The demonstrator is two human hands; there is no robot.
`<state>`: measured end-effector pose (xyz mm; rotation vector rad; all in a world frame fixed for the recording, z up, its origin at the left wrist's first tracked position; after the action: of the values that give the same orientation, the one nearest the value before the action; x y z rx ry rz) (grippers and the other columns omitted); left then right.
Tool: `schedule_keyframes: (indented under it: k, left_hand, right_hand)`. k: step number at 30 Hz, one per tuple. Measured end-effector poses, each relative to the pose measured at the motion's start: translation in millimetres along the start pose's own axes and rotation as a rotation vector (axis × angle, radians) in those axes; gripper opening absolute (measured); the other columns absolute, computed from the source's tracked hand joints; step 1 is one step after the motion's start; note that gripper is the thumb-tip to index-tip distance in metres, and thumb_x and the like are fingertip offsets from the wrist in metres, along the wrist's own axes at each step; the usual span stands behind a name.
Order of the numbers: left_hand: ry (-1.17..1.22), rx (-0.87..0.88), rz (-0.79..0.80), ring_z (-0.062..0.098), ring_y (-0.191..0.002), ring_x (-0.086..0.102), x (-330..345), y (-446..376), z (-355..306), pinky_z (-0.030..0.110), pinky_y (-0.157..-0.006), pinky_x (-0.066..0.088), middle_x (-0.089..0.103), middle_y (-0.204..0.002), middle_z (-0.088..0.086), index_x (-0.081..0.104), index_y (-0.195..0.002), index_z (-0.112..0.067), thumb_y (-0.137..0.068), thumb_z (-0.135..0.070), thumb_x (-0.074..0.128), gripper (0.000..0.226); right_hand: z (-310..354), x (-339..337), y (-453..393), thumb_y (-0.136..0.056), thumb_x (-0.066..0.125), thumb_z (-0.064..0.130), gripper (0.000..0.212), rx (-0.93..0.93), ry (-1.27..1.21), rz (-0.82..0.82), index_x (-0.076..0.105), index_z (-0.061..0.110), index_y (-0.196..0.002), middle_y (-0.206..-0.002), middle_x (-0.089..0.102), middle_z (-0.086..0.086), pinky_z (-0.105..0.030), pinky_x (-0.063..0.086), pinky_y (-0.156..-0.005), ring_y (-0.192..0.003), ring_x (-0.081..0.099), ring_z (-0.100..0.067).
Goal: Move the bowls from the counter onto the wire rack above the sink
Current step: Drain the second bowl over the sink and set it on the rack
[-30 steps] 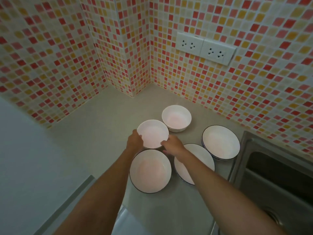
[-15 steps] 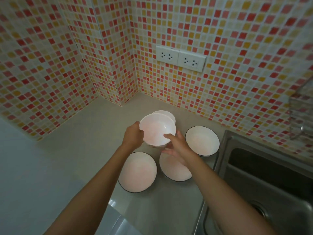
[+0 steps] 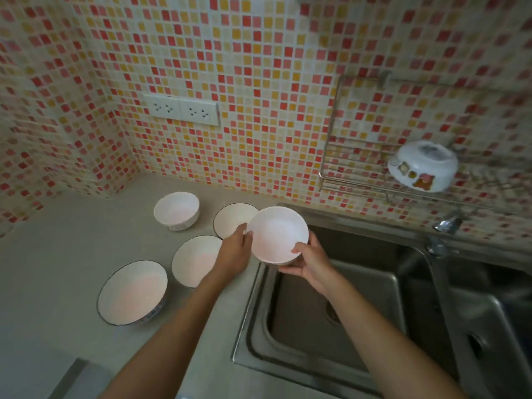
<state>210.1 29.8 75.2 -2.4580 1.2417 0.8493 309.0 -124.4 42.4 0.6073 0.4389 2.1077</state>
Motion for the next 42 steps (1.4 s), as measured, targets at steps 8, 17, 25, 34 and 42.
schedule_keyframes:
  k: [8, 17, 25, 34, 42]
  left_hand:
    - [0.072, 0.068, 0.109, 0.016, -0.129, 0.046, 137, 72, -13, 0.037, -0.111, 0.035, 0.046, -0.144, -0.005, 0.033, -0.143, -0.028, -0.097, -0.054, 0.024, 0.054]
    - [-0.531, 0.046, 0.349, 0.025, -0.147, 0.006, 224, 134, 56, 0.041, -0.119, 0.002, 0.013, -0.159, 0.01, 0.018, -0.149, -0.012, -0.073, -0.07, -0.016, 0.102]
    - [-0.606, 0.025, 0.301, 0.024, -0.147, 0.006, 227, 139, 63, 0.04, -0.118, 0.0, 0.015, -0.158, 0.011, 0.022, -0.149, -0.013, -0.08, -0.057, -0.007, 0.087]
    - [-0.572, -0.004, 0.296, 0.021, -0.148, 0.002, 227, 140, 62, 0.037, -0.12, -0.003, 0.012, -0.159, 0.01, 0.02, -0.149, -0.007, -0.088, -0.054, 0.007, 0.078]
    - [-0.563, -0.01, 0.303, 0.019, -0.147, 0.002, 226, 140, 63, 0.034, -0.12, -0.002, 0.011, -0.159, 0.009, 0.016, -0.149, -0.008, -0.089, -0.055, 0.011, 0.076]
  right_hand:
    - [-20, -133, 47, -0.084, 0.049, -0.002, 0.061, -0.013, -0.041, -0.17, 0.038, 0.035, -0.132, -0.137, 0.037, -0.008, -0.052, 0.06, -0.072, -0.12, 0.045, -0.041]
    - [-62, -225, 73, -0.083, 0.052, -0.001, 0.068, 0.062, 0.002, -0.303, 0.036, 0.031, -0.139, -0.14, 0.039, -0.006, -0.05, 0.06, -0.066, -0.12, 0.049, -0.044]
    - [-88, -253, 77, -0.084, 0.058, 0.001, 0.068, 0.058, 0.07, -0.355, 0.037, 0.031, -0.142, -0.136, 0.04, -0.004, -0.052, 0.059, -0.072, -0.115, 0.05, -0.035]
    - [-100, -256, 70, -0.069, 0.082, 0.014, 0.106, -0.015, 0.556, -0.435, 0.019, 0.018, -0.153, -0.14, 0.043, -0.008, -0.051, 0.049, -0.098, -0.125, 0.048, -0.033]
    - [-98, -242, 72, -0.063, 0.089, 0.026, 0.098, -0.142, 0.964, -0.431, 0.035, 0.005, -0.143, -0.137, 0.037, -0.011, -0.025, 0.039, -0.096, -0.121, 0.047, -0.026]
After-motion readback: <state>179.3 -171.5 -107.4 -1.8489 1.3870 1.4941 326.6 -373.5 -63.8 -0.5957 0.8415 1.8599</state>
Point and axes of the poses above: each hand's wrist, its own y-axis away from the middle knuckle, its own x-axis out of the palm, z = x × y, the point moved 5 cm from there along -y, towards the middle knuckle
